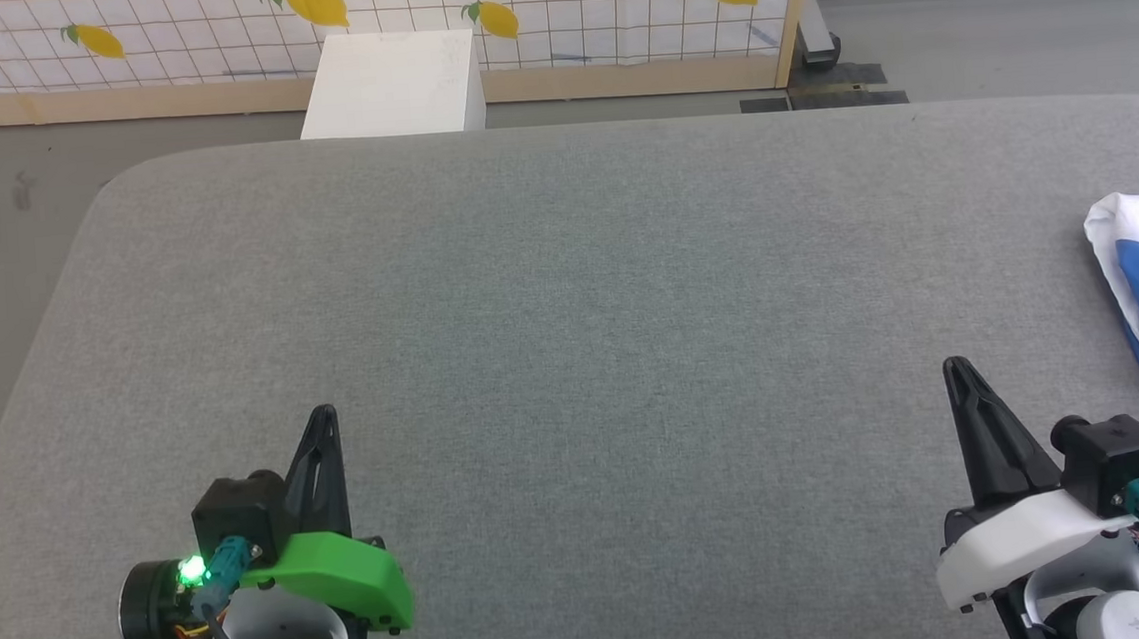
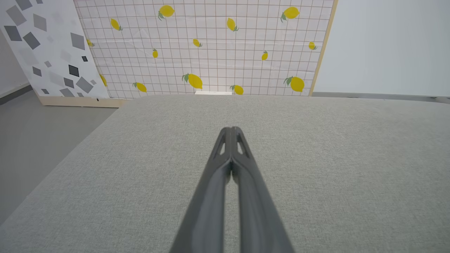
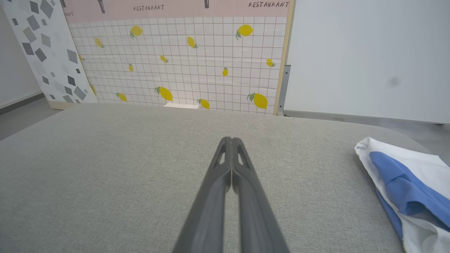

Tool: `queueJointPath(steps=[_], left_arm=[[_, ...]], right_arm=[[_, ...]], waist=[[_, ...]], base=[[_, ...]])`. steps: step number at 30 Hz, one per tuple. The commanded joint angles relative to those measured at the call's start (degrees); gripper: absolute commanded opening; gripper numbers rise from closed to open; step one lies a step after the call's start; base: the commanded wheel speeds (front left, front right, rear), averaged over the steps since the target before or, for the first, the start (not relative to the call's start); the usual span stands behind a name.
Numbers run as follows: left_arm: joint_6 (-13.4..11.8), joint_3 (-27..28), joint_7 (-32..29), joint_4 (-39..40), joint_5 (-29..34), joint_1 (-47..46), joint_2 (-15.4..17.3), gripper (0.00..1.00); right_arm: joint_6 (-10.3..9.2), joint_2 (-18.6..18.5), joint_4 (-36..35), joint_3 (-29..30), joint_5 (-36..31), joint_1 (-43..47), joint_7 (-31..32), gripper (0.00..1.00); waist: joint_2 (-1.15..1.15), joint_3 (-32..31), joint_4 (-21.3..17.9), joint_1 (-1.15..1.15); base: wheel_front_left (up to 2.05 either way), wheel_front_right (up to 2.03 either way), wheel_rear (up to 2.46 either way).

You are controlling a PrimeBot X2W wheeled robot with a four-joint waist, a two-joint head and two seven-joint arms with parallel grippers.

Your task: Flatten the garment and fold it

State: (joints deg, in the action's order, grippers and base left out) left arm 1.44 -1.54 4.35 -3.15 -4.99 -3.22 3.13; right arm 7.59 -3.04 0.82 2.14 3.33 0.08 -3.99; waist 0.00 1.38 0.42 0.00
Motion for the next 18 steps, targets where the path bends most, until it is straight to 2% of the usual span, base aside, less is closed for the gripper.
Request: queueJointPath(steps=[1, 18], left_arm=[[-0.4, 0.2, -0.3, 0.4, 0.7, 1.1, -0.2, 0.0], [-0.9, 0.9, -2.3, 1.8, 2.8, 2.2, -0.2, 0.0]], right_arm=[[-0.07, 0.1, -0.4, -0.2, -0.8, -0.1, 0.4, 0.0], [-0.08, 0.1, -0.6, -1.2, -2.1, -0.1, 2.2, 0.0]], waist=[[0.0, -0.1, 0.0, 0.0], [0.0, -0.7, -0.2, 0.0]], base=[[0.0, 0.0, 0.0], [0.0, 0.0, 0.0]])
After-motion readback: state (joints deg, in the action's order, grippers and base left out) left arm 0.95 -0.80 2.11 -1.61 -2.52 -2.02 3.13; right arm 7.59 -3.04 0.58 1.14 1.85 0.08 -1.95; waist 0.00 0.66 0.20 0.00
